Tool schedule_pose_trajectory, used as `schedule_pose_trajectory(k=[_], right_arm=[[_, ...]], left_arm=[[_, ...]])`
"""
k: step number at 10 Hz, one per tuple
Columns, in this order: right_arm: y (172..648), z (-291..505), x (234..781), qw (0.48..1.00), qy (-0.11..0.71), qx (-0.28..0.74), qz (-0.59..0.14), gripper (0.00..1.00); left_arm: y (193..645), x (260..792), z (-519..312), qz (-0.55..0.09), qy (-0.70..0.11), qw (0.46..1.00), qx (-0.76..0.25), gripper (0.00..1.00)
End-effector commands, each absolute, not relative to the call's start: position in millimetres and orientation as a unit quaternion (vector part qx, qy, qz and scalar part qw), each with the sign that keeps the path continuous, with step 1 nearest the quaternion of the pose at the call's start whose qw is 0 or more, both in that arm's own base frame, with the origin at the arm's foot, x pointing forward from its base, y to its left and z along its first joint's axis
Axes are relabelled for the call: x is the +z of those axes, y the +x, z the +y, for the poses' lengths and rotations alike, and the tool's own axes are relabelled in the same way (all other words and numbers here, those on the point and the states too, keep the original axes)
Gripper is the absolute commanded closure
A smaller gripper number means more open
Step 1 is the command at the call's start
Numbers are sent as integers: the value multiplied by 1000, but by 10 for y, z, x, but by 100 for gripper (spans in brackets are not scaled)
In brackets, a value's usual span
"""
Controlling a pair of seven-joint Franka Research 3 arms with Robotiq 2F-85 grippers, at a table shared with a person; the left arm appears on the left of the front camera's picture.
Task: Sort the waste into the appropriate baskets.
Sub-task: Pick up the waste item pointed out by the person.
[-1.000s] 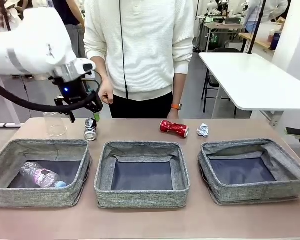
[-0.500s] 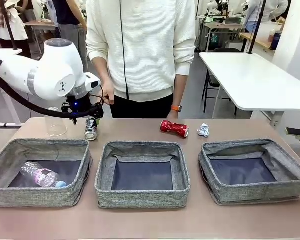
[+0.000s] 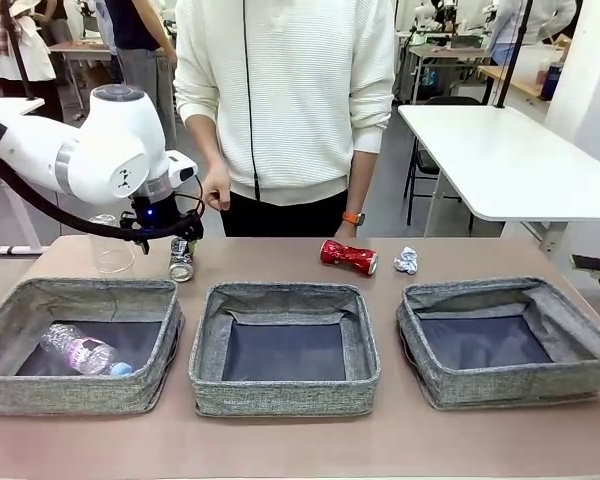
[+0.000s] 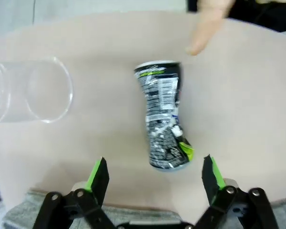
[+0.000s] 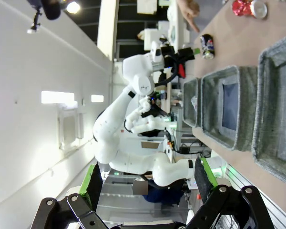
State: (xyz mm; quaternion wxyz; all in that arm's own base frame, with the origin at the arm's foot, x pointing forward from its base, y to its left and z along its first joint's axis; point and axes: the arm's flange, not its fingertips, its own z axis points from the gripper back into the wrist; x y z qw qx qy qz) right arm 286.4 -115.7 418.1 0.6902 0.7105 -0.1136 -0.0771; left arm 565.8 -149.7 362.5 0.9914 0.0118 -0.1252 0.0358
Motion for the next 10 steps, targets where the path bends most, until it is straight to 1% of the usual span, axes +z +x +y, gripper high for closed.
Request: schedule_pose_trajectory(k=[1, 5, 10], right_arm=[[2858, -1149, 4257, 687, 714, -85, -107, 0], [2858, -1149, 4257, 687, 714, -85, -107, 0], [2858, -1149, 4257, 687, 714, -85, -107, 0]], left_arm=[[5821, 3404, -1565, -93, 18, 992, 87, 0], [5969, 3182, -1550, -84, -12, 990, 116, 0], [6042, 3028, -1493, -88, -18, 988, 128, 0]])
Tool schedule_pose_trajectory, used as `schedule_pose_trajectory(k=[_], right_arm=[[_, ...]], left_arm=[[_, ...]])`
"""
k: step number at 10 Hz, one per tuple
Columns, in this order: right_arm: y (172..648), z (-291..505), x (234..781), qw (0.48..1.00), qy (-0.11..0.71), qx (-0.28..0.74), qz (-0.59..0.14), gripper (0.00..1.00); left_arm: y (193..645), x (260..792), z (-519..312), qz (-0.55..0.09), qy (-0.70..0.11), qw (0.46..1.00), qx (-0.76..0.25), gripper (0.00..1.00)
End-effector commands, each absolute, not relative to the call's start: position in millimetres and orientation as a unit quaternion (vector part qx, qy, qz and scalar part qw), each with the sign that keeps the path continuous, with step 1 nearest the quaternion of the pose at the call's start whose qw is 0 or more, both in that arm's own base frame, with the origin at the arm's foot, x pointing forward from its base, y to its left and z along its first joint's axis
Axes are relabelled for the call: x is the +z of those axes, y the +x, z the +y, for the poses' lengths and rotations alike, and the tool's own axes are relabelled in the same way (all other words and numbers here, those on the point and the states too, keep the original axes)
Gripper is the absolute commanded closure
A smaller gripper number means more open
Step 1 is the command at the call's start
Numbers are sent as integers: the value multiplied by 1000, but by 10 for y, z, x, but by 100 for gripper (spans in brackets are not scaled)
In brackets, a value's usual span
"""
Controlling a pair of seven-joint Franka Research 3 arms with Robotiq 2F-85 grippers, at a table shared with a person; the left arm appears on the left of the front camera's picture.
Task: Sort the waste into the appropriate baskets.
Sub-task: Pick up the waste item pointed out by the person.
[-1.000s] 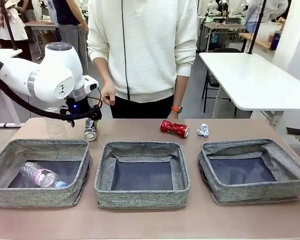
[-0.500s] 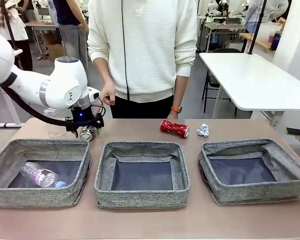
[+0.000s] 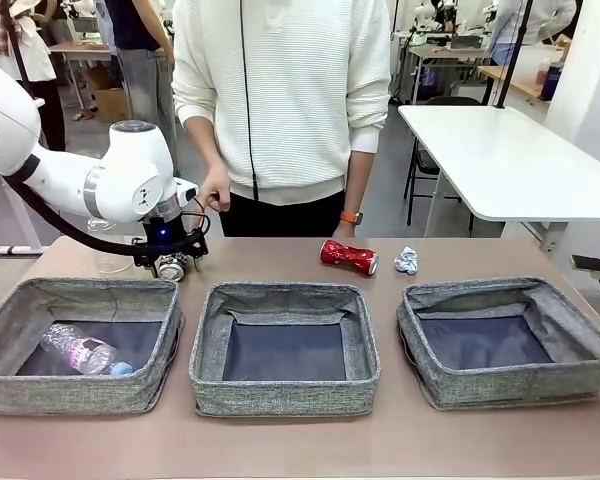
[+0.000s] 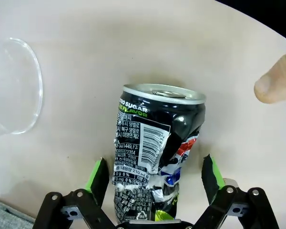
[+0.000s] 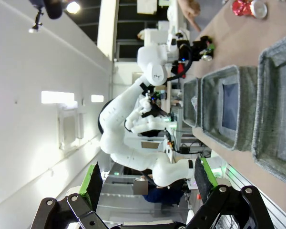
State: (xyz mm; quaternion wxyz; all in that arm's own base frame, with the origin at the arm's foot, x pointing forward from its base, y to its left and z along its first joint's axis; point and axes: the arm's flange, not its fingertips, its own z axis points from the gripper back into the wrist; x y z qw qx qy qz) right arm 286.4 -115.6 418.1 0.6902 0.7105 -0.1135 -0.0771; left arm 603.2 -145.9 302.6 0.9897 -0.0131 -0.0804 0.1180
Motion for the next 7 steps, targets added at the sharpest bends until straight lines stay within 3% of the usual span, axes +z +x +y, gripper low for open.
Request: schedule_pose_trajectory(k=[1, 2, 3, 4, 5, 6, 7], right_arm=[[2858, -1149, 4257, 687, 714, -85, -107, 0], [2858, -1149, 4257, 687, 714, -85, -107, 0], [2858, -1149, 4257, 687, 714, -85, -107, 0], [2858, -1149, 4257, 687, 714, -85, -107, 0], [2858, -1149, 4257, 687, 714, -85, -107, 0], [2858, -1149, 4257, 687, 714, -85, -107, 0], [2858, -1149, 4257, 687, 714, -85, -107, 0]], left_arm=[[6031, 3037, -1490, -95, -22, 987, 128, 0], [6019, 3057, -1487, -103, -25, 986, 127, 0], [5992, 3084, -1487, -110, -11, 986, 122, 58], [5983, 3102, -1492, -110, -11, 987, 120, 57], [5979, 3104, -1491, -107, -8, 988, 115, 100], [5966, 3088, -1505, -99, 6, 991, 91, 63], [5953, 3092, -1522, -98, 3, 991, 86, 100]])
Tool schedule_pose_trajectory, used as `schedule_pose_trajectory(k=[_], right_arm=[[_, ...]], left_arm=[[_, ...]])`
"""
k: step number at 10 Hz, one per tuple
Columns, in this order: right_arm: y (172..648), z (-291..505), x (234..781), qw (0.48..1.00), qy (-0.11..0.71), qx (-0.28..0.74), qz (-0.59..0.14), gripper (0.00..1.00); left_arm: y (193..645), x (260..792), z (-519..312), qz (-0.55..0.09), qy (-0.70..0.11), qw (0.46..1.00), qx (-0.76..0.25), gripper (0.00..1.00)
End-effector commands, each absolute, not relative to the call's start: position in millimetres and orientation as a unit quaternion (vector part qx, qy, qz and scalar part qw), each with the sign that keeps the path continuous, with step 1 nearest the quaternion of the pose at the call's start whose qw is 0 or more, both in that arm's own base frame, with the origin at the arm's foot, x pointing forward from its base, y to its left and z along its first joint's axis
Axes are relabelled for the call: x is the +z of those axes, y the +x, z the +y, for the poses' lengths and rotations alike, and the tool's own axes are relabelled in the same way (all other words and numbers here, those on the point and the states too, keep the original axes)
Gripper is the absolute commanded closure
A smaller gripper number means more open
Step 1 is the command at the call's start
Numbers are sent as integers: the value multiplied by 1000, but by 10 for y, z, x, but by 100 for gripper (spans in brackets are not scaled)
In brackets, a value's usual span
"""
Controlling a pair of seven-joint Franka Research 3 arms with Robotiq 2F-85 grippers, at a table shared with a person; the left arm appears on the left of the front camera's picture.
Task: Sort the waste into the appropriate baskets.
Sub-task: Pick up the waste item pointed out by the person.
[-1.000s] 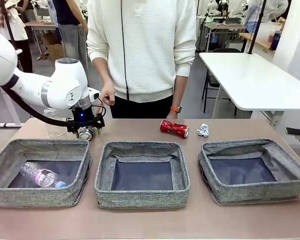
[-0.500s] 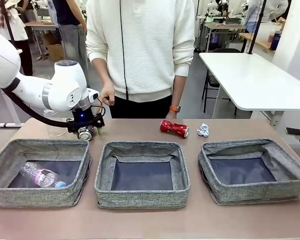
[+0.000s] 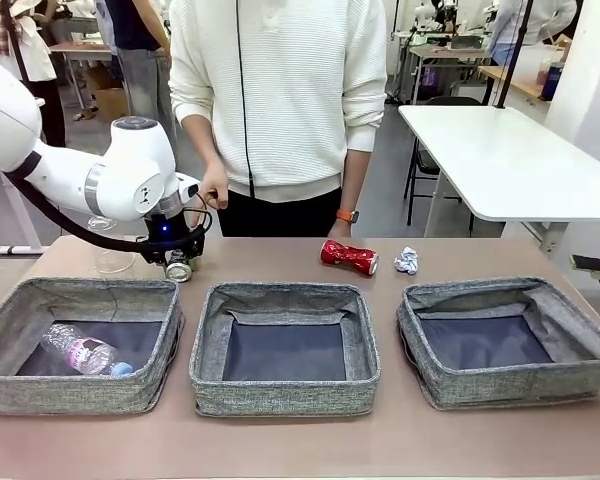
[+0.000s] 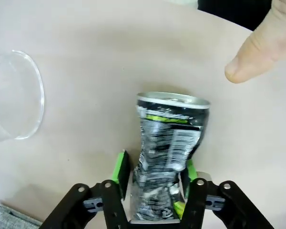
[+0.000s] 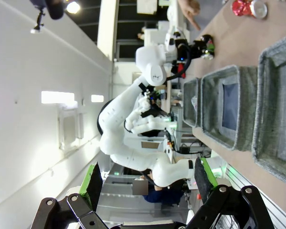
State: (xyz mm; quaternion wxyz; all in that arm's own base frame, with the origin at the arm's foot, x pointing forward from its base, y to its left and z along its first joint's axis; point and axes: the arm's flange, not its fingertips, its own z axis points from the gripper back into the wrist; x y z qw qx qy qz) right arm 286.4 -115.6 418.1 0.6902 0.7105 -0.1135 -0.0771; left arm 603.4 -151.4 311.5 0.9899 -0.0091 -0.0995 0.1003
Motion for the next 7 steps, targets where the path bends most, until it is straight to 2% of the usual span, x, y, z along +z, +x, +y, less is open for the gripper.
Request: schedule_pose_trajectory(k=[1, 5, 7], right_arm=[[2858, -1149, 4257, 687, 714, -85, -107, 0], [2858, -1149, 4257, 687, 714, -85, -107, 0], [2858, -1149, 4257, 687, 714, -85, -107, 0]], left_arm=[[5944, 3099, -1525, -99, 4, 992, 84, 100], [5883, 3162, -1513, -92, 3, 992, 87, 100], [5761, 3395, -1412, -105, 8, 990, 97, 100]])
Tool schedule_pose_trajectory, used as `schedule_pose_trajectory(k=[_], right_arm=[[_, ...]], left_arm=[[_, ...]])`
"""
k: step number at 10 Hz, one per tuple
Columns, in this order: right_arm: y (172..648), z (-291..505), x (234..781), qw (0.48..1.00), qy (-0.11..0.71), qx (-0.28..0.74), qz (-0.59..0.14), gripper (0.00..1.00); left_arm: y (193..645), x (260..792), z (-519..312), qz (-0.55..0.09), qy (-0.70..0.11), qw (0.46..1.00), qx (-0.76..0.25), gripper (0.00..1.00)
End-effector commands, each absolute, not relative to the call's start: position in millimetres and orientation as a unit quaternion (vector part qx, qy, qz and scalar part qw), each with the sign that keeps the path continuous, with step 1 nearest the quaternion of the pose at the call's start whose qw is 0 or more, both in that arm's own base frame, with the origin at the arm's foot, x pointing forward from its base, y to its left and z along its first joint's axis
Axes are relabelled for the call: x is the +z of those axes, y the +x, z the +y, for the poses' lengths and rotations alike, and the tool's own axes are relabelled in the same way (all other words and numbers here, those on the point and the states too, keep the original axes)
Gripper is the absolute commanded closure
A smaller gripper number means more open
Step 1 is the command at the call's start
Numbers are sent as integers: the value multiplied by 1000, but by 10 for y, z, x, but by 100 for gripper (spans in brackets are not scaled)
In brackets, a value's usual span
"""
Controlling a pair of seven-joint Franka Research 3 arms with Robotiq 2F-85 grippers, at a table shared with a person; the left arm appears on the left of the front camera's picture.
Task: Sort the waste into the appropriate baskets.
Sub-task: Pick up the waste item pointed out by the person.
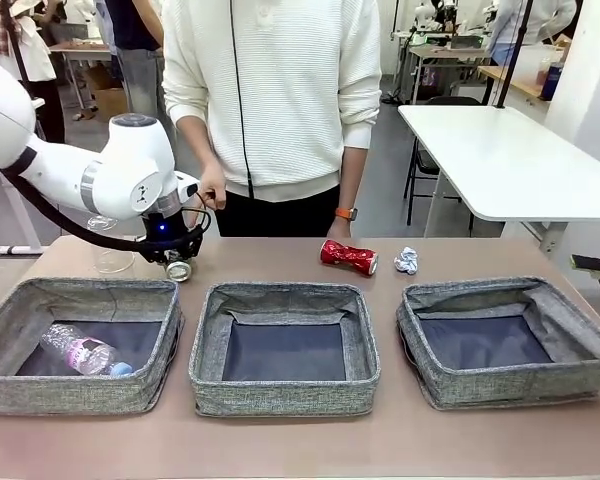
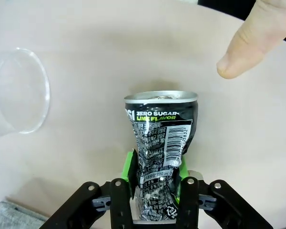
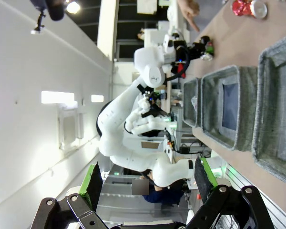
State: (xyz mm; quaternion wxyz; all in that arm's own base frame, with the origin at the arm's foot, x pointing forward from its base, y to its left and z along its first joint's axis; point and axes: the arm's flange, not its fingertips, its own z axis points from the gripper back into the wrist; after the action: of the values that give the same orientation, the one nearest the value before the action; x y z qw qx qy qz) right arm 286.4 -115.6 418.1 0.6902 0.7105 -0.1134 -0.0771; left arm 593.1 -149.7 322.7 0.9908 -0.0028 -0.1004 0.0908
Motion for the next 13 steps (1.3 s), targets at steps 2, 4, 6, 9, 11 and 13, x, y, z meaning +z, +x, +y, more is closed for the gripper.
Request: schedule_pose_trajectory(k=[2, 4, 6, 9, 11, 13], right_arm=[[2858, -1149, 4257, 687, 714, -85, -107, 0], [2858, -1149, 4257, 687, 714, -85, -107, 0], [2858, -1149, 4257, 687, 714, -85, -107, 0], [2858, -1149, 4257, 687, 714, -85, -107, 0], [2858, -1149, 4257, 687, 714, -85, -107, 0], [2858, -1149, 4257, 687, 714, -85, -107, 0]], left_arm=[[5339, 4193, -1103, -114, -29, 988, 97, 100], [4538, 5202, -930, -123, -91, 987, 39, 100], [3522, 5660, -1159, -85, -96, 990, 66, 100], [3130, 5598, -983, -121, -61, 991, 8, 100], [3016, 5799, -1258, -109, -77, 991, 5, 100], [2875, 5742, -1179, -116, -67, 991, 4, 61]])
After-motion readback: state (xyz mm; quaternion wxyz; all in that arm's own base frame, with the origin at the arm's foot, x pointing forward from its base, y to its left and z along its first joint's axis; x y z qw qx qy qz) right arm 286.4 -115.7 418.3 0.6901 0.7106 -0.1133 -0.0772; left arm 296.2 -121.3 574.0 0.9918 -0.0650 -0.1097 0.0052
